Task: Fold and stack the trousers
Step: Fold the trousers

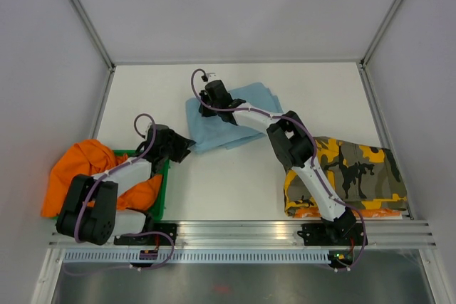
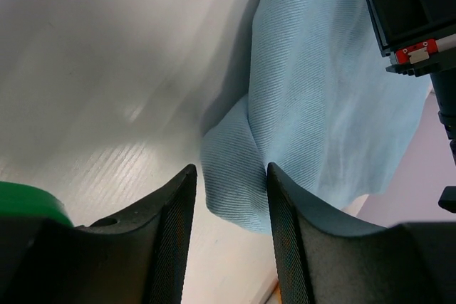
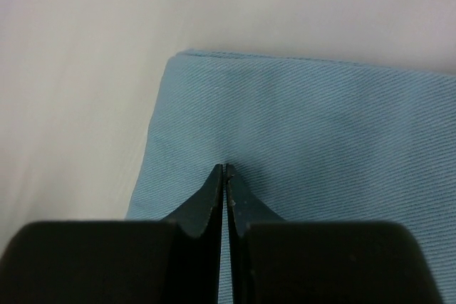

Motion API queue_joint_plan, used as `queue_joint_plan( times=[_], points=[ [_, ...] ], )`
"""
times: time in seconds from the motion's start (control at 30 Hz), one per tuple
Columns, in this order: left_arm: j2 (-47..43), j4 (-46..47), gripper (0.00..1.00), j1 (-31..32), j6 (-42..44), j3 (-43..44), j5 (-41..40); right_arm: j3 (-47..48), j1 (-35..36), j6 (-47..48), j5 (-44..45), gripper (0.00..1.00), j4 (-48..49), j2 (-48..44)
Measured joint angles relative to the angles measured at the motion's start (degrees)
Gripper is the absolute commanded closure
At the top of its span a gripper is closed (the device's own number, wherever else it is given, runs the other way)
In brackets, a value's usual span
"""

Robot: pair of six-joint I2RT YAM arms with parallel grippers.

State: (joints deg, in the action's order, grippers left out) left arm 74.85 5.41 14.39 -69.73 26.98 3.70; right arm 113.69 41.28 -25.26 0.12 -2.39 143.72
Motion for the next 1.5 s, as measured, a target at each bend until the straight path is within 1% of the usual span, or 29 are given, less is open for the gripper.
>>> queue_joint_plan(
  times=[0.03, 0.13, 0.17, 0.23, 0.27, 0.37, 0.4, 0.5, 0.63, 0.9, 0.97, 1.03, 1.07, 1.1, 1.13, 1.17, 1.2, 1.23, 1.27, 1.3, 1.33, 1.37, 1.43, 1.5],
  points=[
    [0.0, 0.42, 0.52, -0.02, -0.2, -0.2, 0.35, 0.02, 0.04, 0.0, 0.09, 0.92, 0.0, 0.0],
    [0.52, 0.72, 0.67, -0.02, -1.18, -0.26, 1.01, 0.09, 0.15, -0.02, 0.31, 0.92, -0.04, 0.0],
    [0.76, 0.72, 0.8, 0.0, -1.64, -0.28, 1.14, 0.11, 0.2, -0.04, 0.37, 0.92, -0.13, 0.0],
    [0.92, 0.63, 0.96, 0.2, -2.69, -0.28, 1.2, 0.13, 0.26, -0.15, 0.37, 0.92, -0.17, 0.0],
    [0.9, 0.39, 0.98, 0.26, -3.02, -0.31, 1.14, 0.13, 0.31, -0.26, 0.46, 0.92, -0.2, 0.0],
    [0.09, -0.61, 0.98, 0.37, -3.56, -0.31, 0.76, 0.13, 0.46, -0.5, 0.98, 0.96, -0.22, 0.0],
    [-0.85, -1.27, 0.98, 0.37, -3.76, -0.39, 0.52, 0.13, 0.52, -0.63, 1.03, 1.0, -0.2, 0.0],
    [-4.83, -4.37, 0.98, 0.5, -4.04, -0.42, -0.57, 0.57, 0.92, -1.4, 1.46, 1.0, -0.72, 0.15],
    [-9.55, -8.46, 0.98, 1.14, -4.35, -0.39, -0.92, 3.72, 1.62, -2.51, 3.63, 1.0, -2.19, 1.73],
    [-15.91, -15.91, 0.98, 6.14, -6.25, -1.2, -4.24, 5.79, 2.64, -4.35, 8.94, 1.0, -2.8, 2.67],
    [-17.38, -18.03, 0.88, 8.13, -6.64, -1.88, -4.81, 5.9, 2.51, -4.52, 9.27, 1.0, -2.84, 2.75],
    [-18.25, -19.47, 0.69, 9.46, -6.73, -1.97, -5.68, 5.86, 2.43, -4.28, 8.46, 0.99, -2.8, 2.78],
    [-18.43, -19.91, 0.6, 9.6, -6.47, -1.95, -5.79, 5.86, 2.43, -3.93, 8.09, 0.98, -2.73, 2.78],
    [-18.62, -20.81, 0.38, 9.73, -5.86, -1.86, -6.14, 5.86, 2.36, -3.26, 7.28, 0.96, -2.67, 2.78],
    [-18.71, -22.18, 0.27, 9.84, -4.68, -1.49, -6.27, 5.86, 2.29, -2.78, 6.6, 0.95, -2.67, 2.78],
    [-18.71, -23.45, 0.19, 9.86, -3.8, -0.9, -6.36, 5.97, 2.14, -1.88, 5.51, 0.91, -2.89, 2.71],
    [-18.69, -24.98, 0.08, 9.84, -2.62, 0.2, -6.58, 6.19, 1.95, -1.16, 4.52, 0.86, -3.3, 2.69],
    [-18.56, -26.93, 0.03, 9.7, -1.2, 1.9, -6.67, 6.32, 1.68, -0.26, 3.3, 0.81, -3.96, 2.4],
    [-18.36, -28.55, 0.0, 9.42, 0.07, 4.04, -6.67, 6.34, 1.4, 0.52, 1.97, 0.67, -4.96, 1.88],
    [-18.18, -29.92, 0.0, 9.11, 1.6, 6.49, -6.8, 6.34, 1.03, 1.09, 0.68, 0.57, -6.1, 1.2],
    [-17.97, -30.84, 0.0, 8.68, 3.1, 8.96, -7.04, 6.34, 0.57, 1.86, -0.68, 0.45, -6.93, 0.31],
    [-17.81, -31.04, 0.0, 8.07, 4.68, 11.17, -7.08, 6.34, -0.04, 2.4, -2.01, 0.42, -7.87, -0.57],
    [-17.42, -29.97, 0.0, 6.36, 7.61, 13.75, -6.73, 6.32, -2.03, 3.39, -5.27, 0.39, -10.23, -3.5],
    [-15.74, -27.15, 0.0, 3.56, 10.67, 14.6, -5.01, 5.4, -5.22, 3.91, -9.46, 0.31, -10.99, -7.41]
  ],
)
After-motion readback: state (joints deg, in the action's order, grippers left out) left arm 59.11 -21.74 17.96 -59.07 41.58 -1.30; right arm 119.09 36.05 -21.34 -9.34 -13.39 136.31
